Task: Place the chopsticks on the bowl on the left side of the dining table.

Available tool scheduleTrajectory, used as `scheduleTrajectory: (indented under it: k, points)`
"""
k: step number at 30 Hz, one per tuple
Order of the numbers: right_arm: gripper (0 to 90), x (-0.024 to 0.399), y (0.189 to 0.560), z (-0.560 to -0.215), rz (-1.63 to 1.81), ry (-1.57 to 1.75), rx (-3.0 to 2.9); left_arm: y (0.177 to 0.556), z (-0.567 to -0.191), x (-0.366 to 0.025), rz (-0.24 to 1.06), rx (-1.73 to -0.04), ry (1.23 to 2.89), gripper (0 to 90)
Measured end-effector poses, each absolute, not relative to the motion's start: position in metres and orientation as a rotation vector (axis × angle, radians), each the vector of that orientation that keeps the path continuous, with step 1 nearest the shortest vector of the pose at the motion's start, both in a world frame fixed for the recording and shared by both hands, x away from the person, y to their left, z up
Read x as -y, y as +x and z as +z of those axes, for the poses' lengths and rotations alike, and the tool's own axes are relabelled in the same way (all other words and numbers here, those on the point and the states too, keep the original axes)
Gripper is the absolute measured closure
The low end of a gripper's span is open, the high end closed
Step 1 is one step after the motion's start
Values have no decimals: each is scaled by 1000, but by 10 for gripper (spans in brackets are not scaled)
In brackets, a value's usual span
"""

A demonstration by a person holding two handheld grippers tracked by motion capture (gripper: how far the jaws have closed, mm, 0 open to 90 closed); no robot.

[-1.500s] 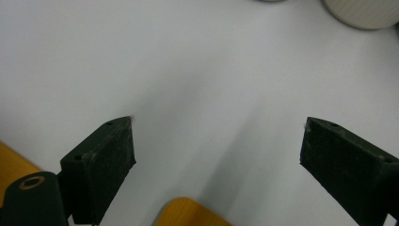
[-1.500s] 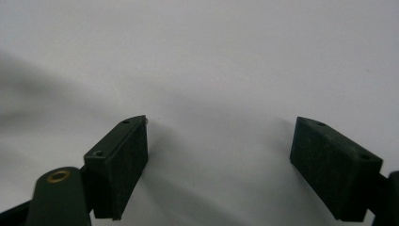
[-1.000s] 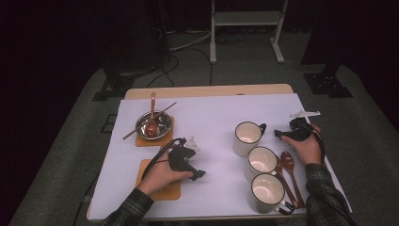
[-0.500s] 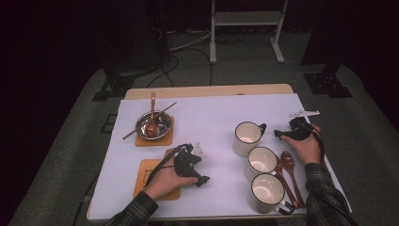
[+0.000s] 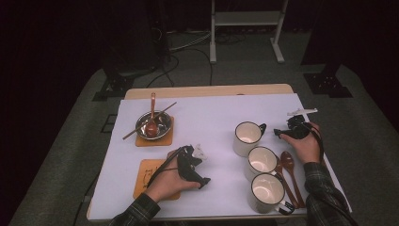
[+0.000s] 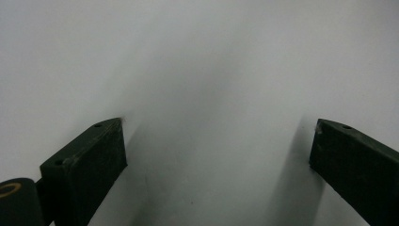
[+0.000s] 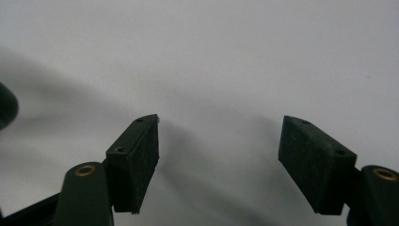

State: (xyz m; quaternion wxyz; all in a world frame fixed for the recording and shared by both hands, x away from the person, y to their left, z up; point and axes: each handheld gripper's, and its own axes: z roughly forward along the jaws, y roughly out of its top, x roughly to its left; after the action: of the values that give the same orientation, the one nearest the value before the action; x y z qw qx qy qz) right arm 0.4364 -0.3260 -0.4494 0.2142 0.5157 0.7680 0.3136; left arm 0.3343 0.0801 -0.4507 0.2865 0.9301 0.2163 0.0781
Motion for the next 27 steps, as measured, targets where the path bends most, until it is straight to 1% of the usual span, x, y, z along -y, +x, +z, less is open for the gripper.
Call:
scheduleTrajectory:
  k: [10,27]
  points:
    - [334,332,426,-439,893,1437,-2138,334,-450,-79,206,-587,2492,21]
    - [442,350,402,-424,953,1444,-2115,335,-450,-78,201,-594,2494,22]
